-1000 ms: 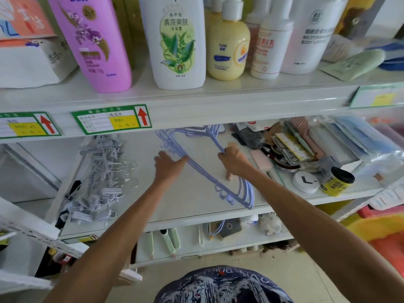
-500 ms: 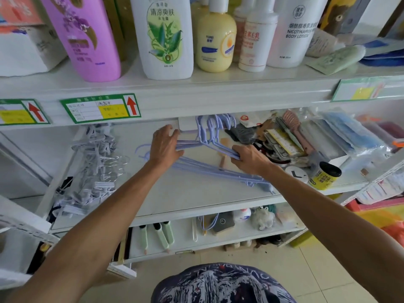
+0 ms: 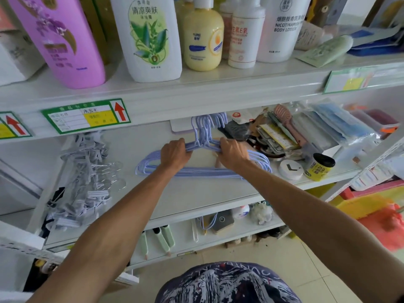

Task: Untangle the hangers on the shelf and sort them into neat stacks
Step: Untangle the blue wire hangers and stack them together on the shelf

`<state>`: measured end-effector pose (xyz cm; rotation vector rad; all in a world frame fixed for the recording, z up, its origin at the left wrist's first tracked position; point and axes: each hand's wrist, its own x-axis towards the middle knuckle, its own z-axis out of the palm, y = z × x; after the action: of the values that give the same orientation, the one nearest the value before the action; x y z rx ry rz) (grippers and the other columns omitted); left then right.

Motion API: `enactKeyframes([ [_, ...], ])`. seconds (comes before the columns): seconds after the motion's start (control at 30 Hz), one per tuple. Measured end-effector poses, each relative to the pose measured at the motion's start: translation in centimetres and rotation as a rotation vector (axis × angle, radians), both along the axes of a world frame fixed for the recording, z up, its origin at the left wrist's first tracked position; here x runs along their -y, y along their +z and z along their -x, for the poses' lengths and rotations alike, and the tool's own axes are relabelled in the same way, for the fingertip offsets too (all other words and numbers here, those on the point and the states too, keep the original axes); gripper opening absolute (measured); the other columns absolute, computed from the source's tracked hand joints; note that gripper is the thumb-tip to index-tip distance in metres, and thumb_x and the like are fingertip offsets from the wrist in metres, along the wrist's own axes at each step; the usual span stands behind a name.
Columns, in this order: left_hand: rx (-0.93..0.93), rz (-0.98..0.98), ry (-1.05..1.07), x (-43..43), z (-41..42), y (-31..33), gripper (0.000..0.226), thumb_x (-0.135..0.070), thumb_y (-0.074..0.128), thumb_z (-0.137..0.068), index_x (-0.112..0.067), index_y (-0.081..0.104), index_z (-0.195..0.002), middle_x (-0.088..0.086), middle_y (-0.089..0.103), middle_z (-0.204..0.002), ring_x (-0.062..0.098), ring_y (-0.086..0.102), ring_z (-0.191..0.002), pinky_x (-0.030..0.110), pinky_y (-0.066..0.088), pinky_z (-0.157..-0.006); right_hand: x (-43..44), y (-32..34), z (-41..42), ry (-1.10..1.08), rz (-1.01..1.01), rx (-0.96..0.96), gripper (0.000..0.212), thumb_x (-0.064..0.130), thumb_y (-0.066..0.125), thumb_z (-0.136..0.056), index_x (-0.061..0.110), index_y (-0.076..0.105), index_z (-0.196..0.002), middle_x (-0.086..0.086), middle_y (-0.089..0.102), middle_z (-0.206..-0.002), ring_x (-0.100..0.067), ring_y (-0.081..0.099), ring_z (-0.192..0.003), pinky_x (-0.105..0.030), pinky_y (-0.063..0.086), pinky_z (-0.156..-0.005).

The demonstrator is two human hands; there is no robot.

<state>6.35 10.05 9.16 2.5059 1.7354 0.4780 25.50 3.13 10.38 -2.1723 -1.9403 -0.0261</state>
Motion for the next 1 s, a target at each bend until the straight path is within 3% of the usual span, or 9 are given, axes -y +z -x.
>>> enactKeyframes([
  [0.27,-0.007,-0.028,-0.068,1.0,-2.2,0.8,0.027,-0.027,0.055,-0.090,-0.009,0.063,-0.108,0.016,0.070,-0.101,0.040,0.065,-0.090,0.039,0.048,-0.072,-1.4,0.9,3.6,0.035,-0.019,-0.053,0.014,0.025,0.055,-0.088,0.013,0.048,-0.087,-0.016,0.067,-0.091,-0.040,0.064,-0.080,-0.035,0.038,-0.058],
  [0.43,-0.095,-0.028,-0.092,0.6,1.0,0.6,0.023,-0.025,0.053,-0.090,-0.009,0.063,-0.103,0.020,0.068,-0.100,0.043,0.065,-0.091,0.041,0.047,-0.073,-0.7,1.0,2.9,0.034,-0.034,0.033,0.026,0.035,0.049,-0.098,0.011,0.059,-0.099,-0.017,0.067,-0.097,-0.040,0.064,-0.087,-0.037,0.040,-0.065],
  [0.6,-0.124,-0.007,0.001,0.1,6.7,-2.4,0.021,-0.011,0.048,-0.087,-0.010,0.060,-0.104,0.014,0.068,-0.105,0.037,0.064,-0.096,0.041,0.046,-0.077,0.4,0.1,1.0,0.032,-0.075,0.031,0.012,0.014,0.054,-0.084,0.012,0.055,-0.096,-0.013,0.067,-0.092,-0.040,0.064,-0.081,-0.037,0.042,-0.062],
  [0.77,-0.062,-0.010,0.028,0.2,7.6,-2.8,0.021,-0.015,0.046,-0.094,-0.007,0.060,-0.108,0.020,0.069,-0.104,0.040,0.064,-0.095,0.042,0.046,-0.078,1.8,-2.7,-3.2,-0.078,-0.104,0.030,0.015,0.012,0.055,-0.082,0.007,0.054,-0.096,-0.016,0.067,-0.090,-0.039,0.063,-0.078,-0.039,0.043,-0.061],
  [1.0,-0.049,-0.044,0.018,1.3,7.9,-2.8,0.018,-0.013,0.050,-0.090,-0.007,0.061,-0.103,0.018,0.071,-0.098,0.040,0.066,-0.089,0.041,0.046,-0.073,2.3,-3.3,-3.7,-0.020,-0.132,0.044,0.011,0.010,0.055,-0.085,0.002,0.055,-0.093,-0.019,0.065,-0.087,-0.039,0.061,-0.077,-0.036,0.037,-0.059],
])
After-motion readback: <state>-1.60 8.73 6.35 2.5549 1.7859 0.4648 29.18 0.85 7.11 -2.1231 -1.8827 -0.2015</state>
